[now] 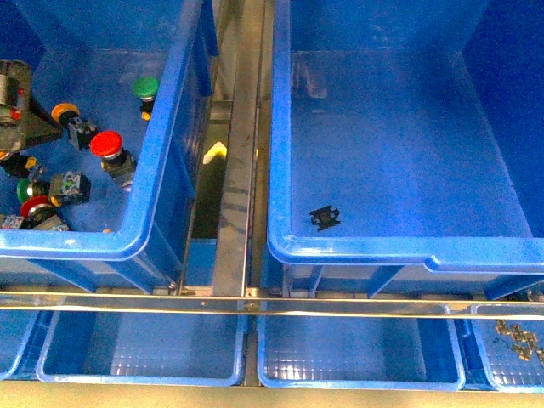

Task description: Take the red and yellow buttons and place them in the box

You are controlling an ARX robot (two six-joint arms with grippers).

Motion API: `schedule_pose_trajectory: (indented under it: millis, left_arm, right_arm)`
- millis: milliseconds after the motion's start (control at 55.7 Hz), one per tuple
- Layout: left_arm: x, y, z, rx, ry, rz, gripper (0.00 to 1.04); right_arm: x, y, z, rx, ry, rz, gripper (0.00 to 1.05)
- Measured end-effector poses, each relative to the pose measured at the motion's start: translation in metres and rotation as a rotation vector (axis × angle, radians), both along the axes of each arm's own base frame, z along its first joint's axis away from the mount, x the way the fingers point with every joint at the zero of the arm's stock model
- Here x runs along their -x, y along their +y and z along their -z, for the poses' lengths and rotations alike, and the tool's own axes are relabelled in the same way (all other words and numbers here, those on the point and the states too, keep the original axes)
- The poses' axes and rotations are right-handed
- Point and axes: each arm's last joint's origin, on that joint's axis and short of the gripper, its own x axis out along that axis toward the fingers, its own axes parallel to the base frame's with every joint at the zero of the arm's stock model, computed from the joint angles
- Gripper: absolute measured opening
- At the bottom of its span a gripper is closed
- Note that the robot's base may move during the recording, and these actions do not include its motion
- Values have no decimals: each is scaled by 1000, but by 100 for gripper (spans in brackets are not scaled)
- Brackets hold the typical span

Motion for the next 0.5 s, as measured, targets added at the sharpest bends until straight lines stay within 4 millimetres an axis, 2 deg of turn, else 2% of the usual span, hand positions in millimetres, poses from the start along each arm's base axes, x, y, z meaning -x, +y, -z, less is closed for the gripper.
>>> schedule_pose_trajectory:
  millis: [215,503]
  left_arm:
    - [-37,3,21,-46,32,93,97]
    - [-67,4,52,-54,96,130,97]
  right_arm:
    - [0,0,0,0,0,0,98]
    - [0,0,0,0,0,0,98]
